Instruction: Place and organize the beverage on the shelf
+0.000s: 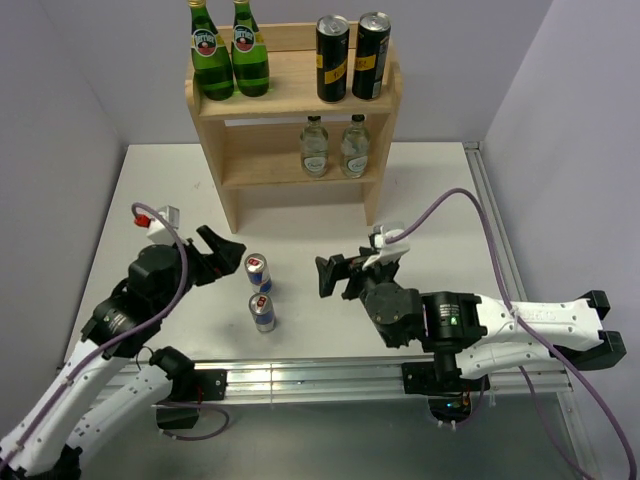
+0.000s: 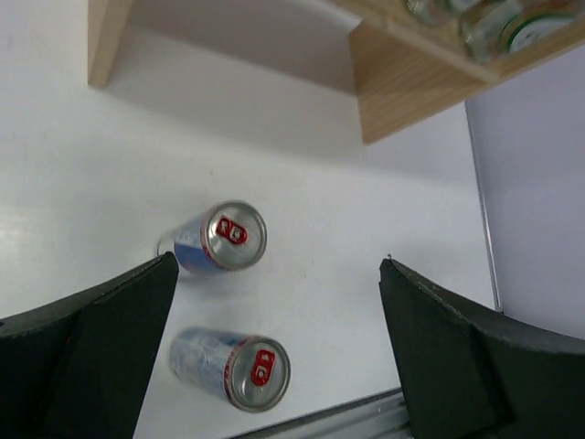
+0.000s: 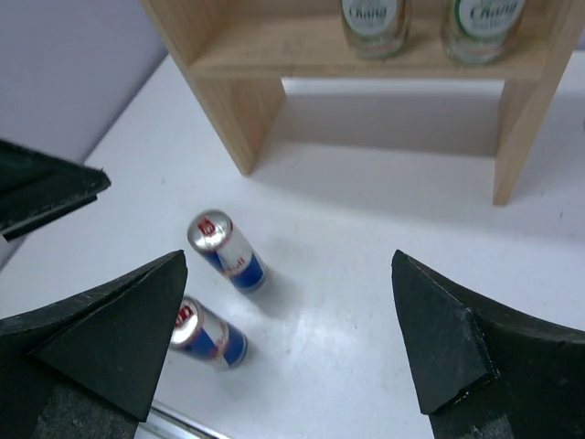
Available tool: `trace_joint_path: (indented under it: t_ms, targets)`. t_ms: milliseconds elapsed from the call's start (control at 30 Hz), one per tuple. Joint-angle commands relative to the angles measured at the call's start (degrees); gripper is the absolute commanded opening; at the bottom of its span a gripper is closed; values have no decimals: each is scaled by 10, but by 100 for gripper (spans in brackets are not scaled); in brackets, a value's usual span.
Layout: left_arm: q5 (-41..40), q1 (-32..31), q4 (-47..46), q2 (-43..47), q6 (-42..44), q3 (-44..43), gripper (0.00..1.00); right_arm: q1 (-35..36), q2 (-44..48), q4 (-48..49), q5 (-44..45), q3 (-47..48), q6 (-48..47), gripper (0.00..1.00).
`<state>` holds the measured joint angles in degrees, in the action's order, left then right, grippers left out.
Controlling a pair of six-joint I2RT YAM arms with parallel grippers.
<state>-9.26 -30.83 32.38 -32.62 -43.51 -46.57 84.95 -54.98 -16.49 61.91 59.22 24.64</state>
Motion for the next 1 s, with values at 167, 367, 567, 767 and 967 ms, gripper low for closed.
trace_joint_path:
  t_ms: [167,367,567,767,967]
  targets:
    - [-359,-294,164,-76,-256,-2,99,64,30,-142,73,-26,183,100]
    - [-520,-616,446,-247,-720,-38,99,87,31,-214,92,-31,251,100]
    - [-520,-690,463,-350,-830,-45,99,89,51,-225,89,-54,268,100]
    - [-558,-698,447,-398,-910,27,99,90,74,-240,87,-72,279,100]
    - [-597,-651,197,-378,-681,102,99,90,84,-257,88,-82,292,100]
